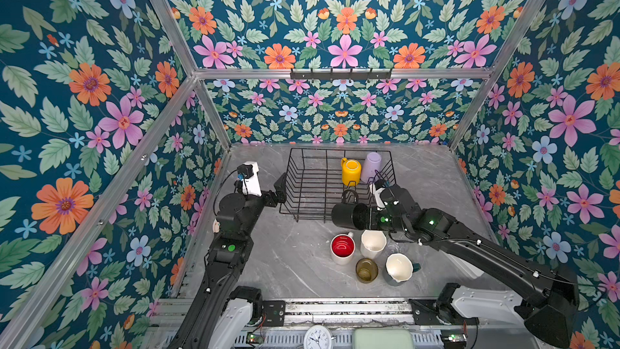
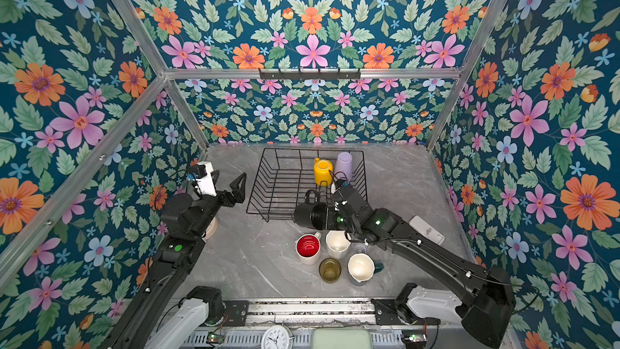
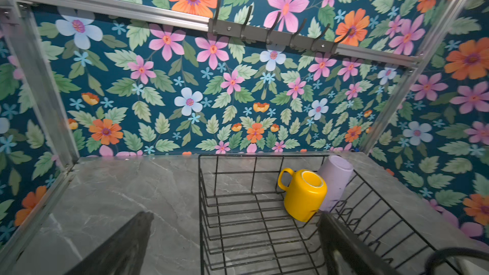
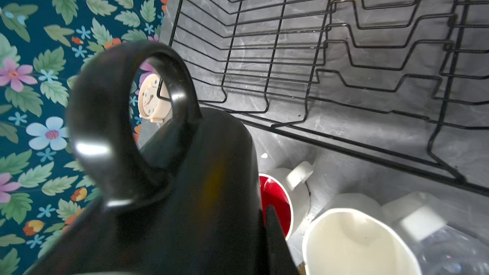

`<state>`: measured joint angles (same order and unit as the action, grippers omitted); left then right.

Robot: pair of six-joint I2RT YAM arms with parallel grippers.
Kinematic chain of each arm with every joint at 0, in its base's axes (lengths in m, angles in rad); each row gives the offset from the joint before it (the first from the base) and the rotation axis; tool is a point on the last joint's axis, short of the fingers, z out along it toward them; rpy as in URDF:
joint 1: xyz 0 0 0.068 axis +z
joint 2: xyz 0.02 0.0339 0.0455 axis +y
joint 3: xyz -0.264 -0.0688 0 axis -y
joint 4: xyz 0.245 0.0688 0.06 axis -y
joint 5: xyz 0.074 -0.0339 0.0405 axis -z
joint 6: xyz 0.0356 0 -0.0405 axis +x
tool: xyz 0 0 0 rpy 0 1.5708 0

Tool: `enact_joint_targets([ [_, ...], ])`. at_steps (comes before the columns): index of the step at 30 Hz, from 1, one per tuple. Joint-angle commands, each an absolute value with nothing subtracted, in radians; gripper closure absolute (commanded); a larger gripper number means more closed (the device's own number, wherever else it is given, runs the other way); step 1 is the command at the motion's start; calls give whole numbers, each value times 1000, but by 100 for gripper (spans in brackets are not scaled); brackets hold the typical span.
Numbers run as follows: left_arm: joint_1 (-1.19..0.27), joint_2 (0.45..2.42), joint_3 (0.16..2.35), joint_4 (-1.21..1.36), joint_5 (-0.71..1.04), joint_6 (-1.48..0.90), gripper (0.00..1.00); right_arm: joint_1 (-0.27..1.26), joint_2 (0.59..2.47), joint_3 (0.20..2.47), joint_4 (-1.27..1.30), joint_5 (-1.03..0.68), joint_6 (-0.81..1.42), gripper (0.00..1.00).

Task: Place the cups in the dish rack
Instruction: 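Lift the black mug toward the rack with the right gripper, then carry the black mug over the rack while the left gripper reaches in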

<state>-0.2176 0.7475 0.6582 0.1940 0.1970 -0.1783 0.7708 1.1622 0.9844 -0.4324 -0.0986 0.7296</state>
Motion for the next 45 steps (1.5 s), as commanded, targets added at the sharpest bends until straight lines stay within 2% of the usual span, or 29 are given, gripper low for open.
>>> enact_joint_targets([
  [1,-217,750,648,293,383,-198,0,703,1131,969,-297,-197,717,100],
  [8,-218,825,652,403,738,-284,0,577,1103,973,-265,-290,697,100],
  [17,-218,892,622,635,956,-473,0,507,1137,987,-127,-444,664,100],
  [23,-218,900,563,855,1026,-656,0,507,1163,1010,-34,-548,603,100],
  [34,-217,913,522,1037,1081,-827,0,510,1230,1047,162,-773,584,100],
  [45,-218,950,511,1169,1112,-926,0,566,1288,1111,178,-813,539,100],
])
